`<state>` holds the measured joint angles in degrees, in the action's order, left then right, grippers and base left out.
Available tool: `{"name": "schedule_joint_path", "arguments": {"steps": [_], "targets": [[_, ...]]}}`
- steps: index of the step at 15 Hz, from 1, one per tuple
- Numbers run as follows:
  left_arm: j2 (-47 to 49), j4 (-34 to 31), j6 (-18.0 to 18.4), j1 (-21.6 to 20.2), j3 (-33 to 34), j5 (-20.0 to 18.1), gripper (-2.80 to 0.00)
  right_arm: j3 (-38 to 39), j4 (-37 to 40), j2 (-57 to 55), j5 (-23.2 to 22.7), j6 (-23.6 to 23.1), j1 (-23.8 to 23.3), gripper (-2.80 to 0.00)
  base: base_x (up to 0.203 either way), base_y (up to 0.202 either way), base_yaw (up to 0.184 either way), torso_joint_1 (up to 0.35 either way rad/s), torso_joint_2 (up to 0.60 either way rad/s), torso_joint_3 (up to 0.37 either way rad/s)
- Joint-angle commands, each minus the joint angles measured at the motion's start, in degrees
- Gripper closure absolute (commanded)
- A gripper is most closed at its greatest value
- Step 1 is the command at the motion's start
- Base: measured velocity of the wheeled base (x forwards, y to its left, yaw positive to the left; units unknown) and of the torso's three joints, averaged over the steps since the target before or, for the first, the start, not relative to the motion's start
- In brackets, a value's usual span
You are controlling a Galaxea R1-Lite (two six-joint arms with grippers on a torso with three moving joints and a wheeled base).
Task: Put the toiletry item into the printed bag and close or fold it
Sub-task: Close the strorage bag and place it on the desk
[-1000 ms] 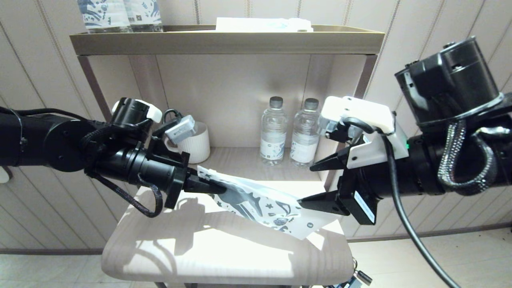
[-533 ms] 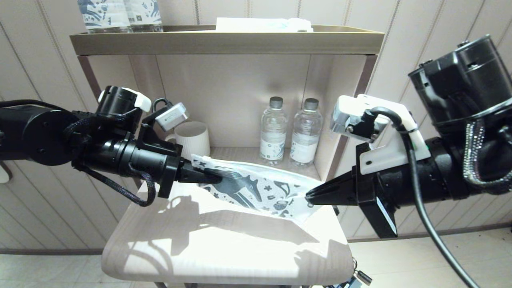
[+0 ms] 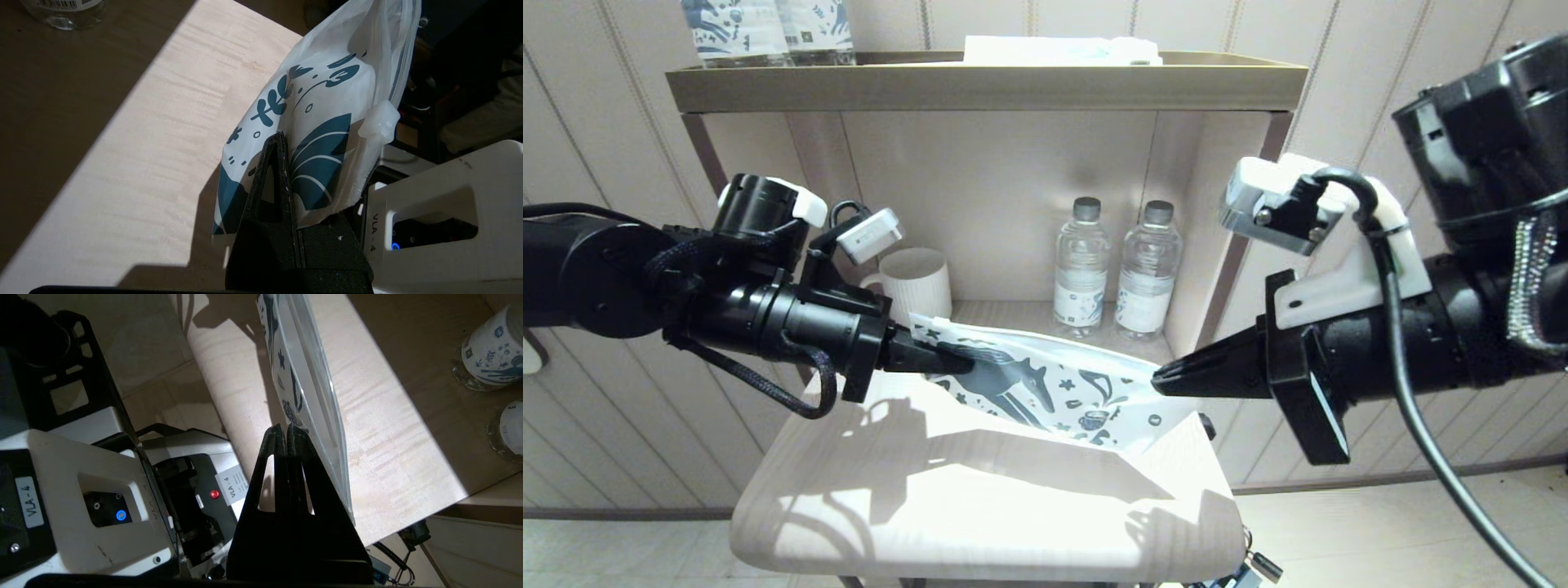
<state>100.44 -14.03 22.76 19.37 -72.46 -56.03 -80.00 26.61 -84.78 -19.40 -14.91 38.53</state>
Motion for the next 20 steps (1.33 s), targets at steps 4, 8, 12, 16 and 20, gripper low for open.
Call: {"name": "schedule_joint_path", "arguments": {"steps": [4,8,12,16,20], "targets": [[1.6,-1.7,-0.2,0.2,-1.4,-0.4,0.00,-9.2,0.2,-4.5,-0.2,4.9,3.0,0.00,0.000,0.000,0.000,0.000,0.00,0.000],[2.1,-1.7,-3.9,1.6,-2.9,-0.5,0.00,-20.6,3.9,-11.9,-0.1,10.9,6.5,0.00,0.000,0.000,0.000,0.000,0.00,0.000],[1.8,1.8,-4.2,2.5,-2.8,-0.2,0.00,-29.8,9.3,-16.9,-0.3,11.9,7.2,0.00,0.000,0.000,0.000,0.000,0.00,0.000],[1.6,15.7,-5.1,3.8,3.5,3.4,0.00,-30.8,9.4,-18.6,-2.0,12.4,7.9,0.00,0.000,0.000,0.000,0.000,0.00,0.000],[2.0,32.6,-13.2,5.4,8.0,8.1,0.00,-31.2,8.1,-19.2,-2.7,12.4,7.8,0.00,0.000,0.000,0.000,0.000,0.00,0.000]]}}
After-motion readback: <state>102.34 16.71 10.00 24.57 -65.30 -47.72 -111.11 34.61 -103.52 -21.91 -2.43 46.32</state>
